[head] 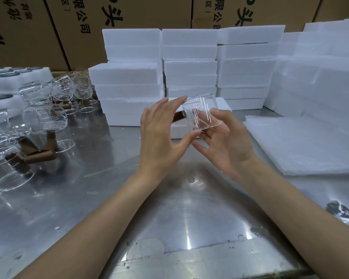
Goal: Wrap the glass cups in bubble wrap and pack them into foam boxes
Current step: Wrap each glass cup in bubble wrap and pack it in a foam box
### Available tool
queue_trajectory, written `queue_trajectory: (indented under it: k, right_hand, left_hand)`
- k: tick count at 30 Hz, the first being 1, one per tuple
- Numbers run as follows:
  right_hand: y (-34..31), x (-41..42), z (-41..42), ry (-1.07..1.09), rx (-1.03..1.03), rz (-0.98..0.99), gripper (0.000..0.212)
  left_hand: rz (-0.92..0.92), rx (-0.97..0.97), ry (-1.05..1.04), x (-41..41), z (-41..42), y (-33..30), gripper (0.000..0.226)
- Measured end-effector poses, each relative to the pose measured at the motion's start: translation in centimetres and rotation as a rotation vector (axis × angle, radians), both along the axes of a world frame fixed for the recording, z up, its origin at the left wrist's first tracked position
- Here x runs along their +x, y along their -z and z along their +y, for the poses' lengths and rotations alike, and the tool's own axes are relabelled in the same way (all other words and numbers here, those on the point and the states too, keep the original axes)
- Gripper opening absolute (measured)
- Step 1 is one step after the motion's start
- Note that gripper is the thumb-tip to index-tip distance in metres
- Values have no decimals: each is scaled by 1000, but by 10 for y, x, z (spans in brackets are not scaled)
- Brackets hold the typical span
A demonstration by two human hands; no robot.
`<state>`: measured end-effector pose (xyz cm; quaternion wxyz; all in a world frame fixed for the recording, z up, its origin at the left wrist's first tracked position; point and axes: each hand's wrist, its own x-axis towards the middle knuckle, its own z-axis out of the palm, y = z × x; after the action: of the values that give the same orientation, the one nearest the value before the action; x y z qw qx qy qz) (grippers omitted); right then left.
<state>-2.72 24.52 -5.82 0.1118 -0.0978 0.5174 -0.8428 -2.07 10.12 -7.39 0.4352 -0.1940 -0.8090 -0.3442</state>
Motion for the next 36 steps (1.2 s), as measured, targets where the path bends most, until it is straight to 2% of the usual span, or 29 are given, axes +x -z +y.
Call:
queue_trajectory:
  k: [2,7,11,12,14,16,20,21,23,30,36]
  right_hand:
    - [0,0,-1,40,63,24,48]
    - [6,-1,-8,300,401,236,70]
    - [10,0,-11,390,471,306,79]
    - [11,-1,-11,400,488,314,80]
    - [12,-1,-11,419,506,322,68]
    - [12,-2,-8,409,482,304,55]
    - [7,-6,-3,265,288,146,30]
    - [6,-6,-1,233,236,108,27]
    - [3,-6,-1,177,161,49,36]
    - [0,1,-3,69,79,7,46]
    - [0,1,-3,-21,157,13,47]
  left_hand:
    - [18,-12,-33,0,-2,-2,60]
    - [41,-102,-157,-2,-9,-4,59]
    - [82,-158,-206,0,-9,-5,57]
    - [93,-175,-206,0,-9,-5,58]
    - [130,-206,-202,2,-7,-6,60]
    - [153,-187,-181,3,-4,-7,69]
    - [68,8,-84,5,-3,-13,93]
    - [36,33,-62,5,-4,-13,97]
    - [-33,44,-28,6,-4,-12,99]
    - [-216,62,115,4,0,-4,89]
    - [-151,189,112,5,-3,-10,59]
